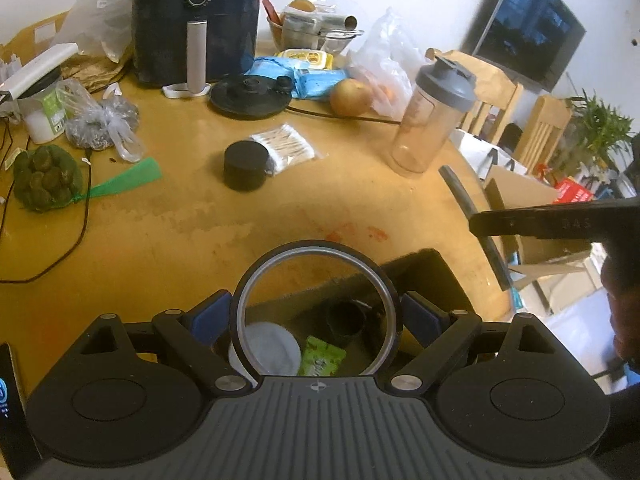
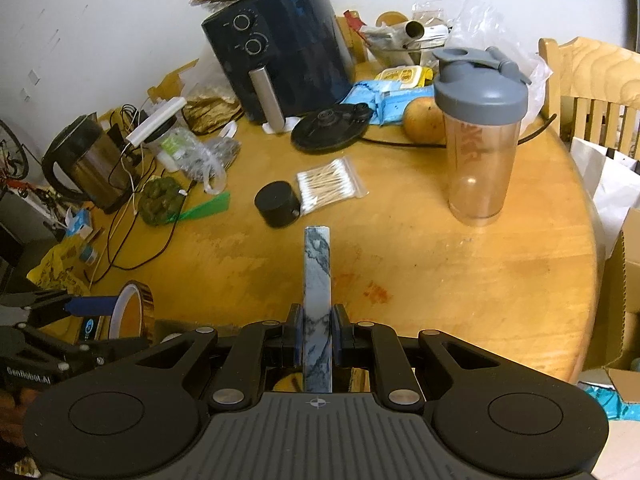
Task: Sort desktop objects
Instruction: 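Carry the clear ring into the box with the left tool while the right drops the stick there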
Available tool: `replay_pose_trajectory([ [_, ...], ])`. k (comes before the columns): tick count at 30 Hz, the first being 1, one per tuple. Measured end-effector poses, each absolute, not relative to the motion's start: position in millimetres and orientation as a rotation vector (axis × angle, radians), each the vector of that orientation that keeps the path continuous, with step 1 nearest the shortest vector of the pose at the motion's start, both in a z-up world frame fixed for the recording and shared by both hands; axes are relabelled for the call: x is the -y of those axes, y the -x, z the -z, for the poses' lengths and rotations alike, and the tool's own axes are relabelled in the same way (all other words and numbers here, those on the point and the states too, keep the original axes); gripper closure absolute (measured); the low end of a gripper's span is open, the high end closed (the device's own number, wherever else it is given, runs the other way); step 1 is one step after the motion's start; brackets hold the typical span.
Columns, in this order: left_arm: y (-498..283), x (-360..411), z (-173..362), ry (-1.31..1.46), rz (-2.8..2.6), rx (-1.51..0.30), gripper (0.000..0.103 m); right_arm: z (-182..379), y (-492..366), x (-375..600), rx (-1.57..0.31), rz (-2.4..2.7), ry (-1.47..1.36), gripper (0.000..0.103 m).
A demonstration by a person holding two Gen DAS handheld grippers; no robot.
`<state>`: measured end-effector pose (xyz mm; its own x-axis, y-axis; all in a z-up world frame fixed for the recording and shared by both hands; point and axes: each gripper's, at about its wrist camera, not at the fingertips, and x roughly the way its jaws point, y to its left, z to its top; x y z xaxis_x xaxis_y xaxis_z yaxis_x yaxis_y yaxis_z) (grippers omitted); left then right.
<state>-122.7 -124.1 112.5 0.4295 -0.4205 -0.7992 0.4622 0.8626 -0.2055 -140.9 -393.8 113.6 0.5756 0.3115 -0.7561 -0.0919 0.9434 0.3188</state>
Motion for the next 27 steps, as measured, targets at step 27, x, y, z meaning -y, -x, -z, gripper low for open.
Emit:
replay_pose_trajectory([
  [27,145.0,123.1,-106.6,-0.115,0.548,-0.976,0.006,-100.6,159.9,368.6,-0.993,-0.288,-0.255,0.086],
])
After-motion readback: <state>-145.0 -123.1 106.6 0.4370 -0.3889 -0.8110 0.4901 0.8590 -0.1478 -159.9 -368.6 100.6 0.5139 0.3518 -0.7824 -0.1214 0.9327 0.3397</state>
